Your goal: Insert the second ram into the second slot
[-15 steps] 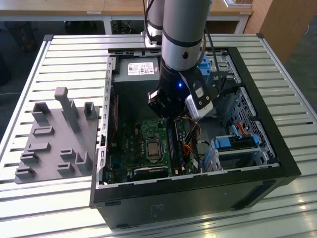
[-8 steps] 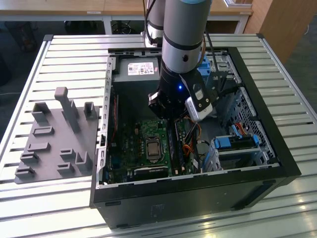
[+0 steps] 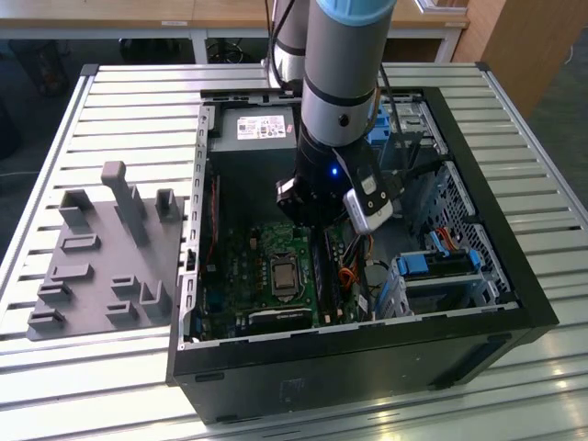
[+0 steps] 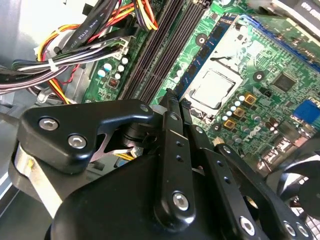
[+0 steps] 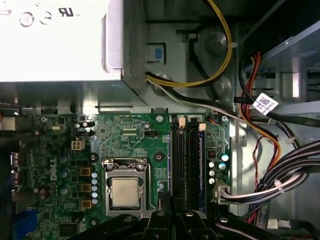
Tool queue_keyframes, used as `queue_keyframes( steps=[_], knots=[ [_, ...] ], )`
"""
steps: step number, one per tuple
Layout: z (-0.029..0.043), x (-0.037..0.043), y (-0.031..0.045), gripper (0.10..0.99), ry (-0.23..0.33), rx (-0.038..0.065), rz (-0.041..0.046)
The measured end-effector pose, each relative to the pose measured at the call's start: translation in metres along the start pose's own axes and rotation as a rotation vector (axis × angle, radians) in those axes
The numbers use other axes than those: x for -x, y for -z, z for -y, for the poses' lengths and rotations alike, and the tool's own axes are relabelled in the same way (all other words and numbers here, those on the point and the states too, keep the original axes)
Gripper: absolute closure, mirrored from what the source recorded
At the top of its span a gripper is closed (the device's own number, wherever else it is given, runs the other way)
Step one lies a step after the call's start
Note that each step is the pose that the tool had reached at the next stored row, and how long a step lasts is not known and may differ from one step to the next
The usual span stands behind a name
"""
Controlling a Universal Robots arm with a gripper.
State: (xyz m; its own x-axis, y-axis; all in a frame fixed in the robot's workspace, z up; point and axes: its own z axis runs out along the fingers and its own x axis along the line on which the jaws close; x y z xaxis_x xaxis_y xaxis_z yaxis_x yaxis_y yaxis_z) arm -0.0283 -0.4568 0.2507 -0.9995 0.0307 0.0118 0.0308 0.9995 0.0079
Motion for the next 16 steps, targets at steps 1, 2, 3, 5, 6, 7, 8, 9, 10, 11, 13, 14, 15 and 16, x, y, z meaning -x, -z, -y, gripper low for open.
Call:
queue_keyframes(
  steps=[1,2,3,5,6,7,8,9,10,11,13,14,15,16],
  knots=[
    [0.0000,0.0002,-0.0018,0.949,0.000,0.000,-0.0002],
    [0.0000,0.0002,-0.0036,0.949,0.000,0.000,-0.0003],
    [0.0000,0.0002,-0.0052,0.949,0.001,0.000,-0.0002],
    [0.0001,0.0003,-0.0062,0.949,0.007,0.000,-0.0004],
    [0.0001,0.0003,-0.0062,0.949,0.007,0.000,-0.0004],
    [0.0001,0.0003,-0.0062,0.949,0.007,0.000,-0.0005],
    [0.0001,0.0003,-0.0063,0.949,0.007,0.000,-0.0005],
    [0.0001,0.0003,-0.0065,0.949,0.007,0.000,-0.0004],
    [0.0000,0.0006,-0.0072,0.949,0.007,0.001,-0.0002],
    [0.0000,0.0012,-0.0080,0.949,0.007,0.001,-0.0002],
    [0.0000,0.0029,-0.0103,0.949,0.007,0.001,-0.0003],
    [0.0000,0.0041,-0.0115,0.949,0.007,0.001,-0.0004],
    [0.0000,0.0054,-0.0125,0.949,0.007,0.001,-0.0004],
    [-0.0001,0.0065,-0.0135,0.949,0.007,0.001,-0.0004]
  ],
)
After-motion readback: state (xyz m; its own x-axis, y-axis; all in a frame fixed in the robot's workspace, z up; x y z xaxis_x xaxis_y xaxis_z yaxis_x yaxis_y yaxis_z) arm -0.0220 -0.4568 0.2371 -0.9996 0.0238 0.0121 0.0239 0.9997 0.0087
